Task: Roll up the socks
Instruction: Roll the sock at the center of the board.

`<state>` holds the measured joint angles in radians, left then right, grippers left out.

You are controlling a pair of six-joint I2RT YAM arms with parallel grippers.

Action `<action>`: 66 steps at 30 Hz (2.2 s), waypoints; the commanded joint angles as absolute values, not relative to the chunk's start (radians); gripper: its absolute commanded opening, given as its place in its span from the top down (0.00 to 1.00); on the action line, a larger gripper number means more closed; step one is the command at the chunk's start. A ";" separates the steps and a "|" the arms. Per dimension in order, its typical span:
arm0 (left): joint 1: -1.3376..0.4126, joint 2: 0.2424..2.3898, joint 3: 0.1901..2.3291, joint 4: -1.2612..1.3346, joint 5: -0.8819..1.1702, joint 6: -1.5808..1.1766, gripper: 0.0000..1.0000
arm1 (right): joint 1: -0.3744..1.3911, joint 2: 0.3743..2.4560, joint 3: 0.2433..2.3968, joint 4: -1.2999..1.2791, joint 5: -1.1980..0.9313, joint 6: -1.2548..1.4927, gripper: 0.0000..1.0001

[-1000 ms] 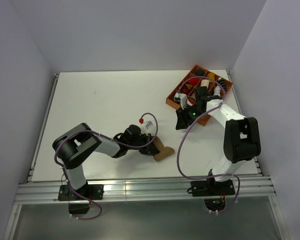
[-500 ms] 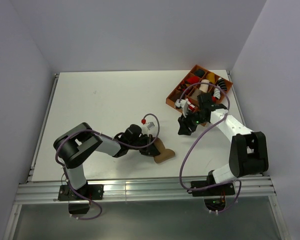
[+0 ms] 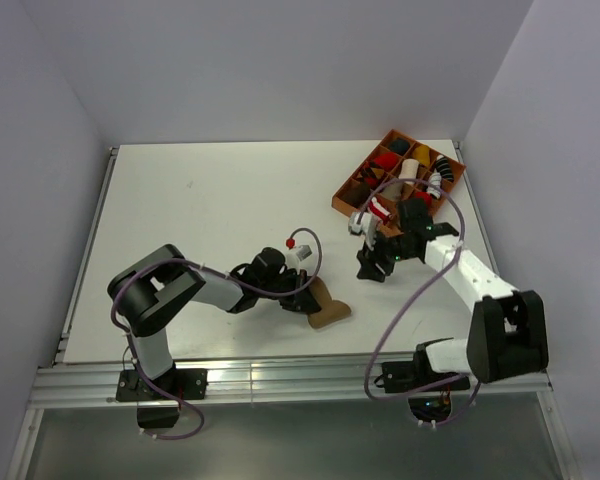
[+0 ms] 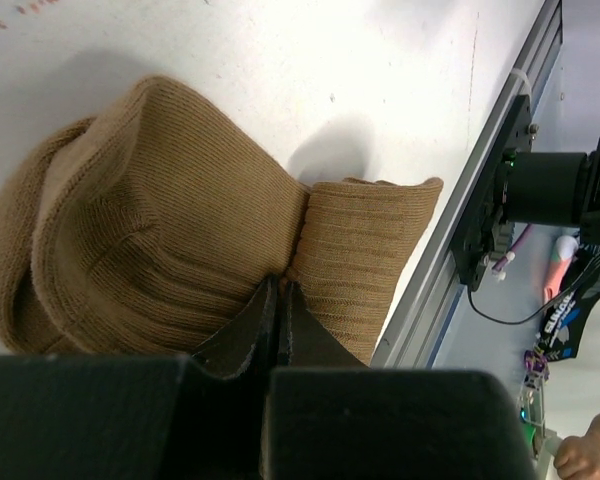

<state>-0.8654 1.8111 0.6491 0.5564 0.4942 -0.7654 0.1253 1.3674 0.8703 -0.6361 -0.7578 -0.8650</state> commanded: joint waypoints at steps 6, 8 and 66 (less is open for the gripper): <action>-0.877 1.882 0.650 0.353 0.549 -0.678 1.00 | 0.368 1.128 0.698 -0.600 -0.638 -1.009 0.41; -0.874 1.882 0.653 0.348 0.563 -0.675 1.00 | 0.420 1.109 0.677 -0.604 -0.632 -1.015 0.41; -0.667 1.672 0.802 0.238 0.600 -0.690 0.77 | 0.934 1.460 0.735 -0.537 -0.376 -0.815 0.73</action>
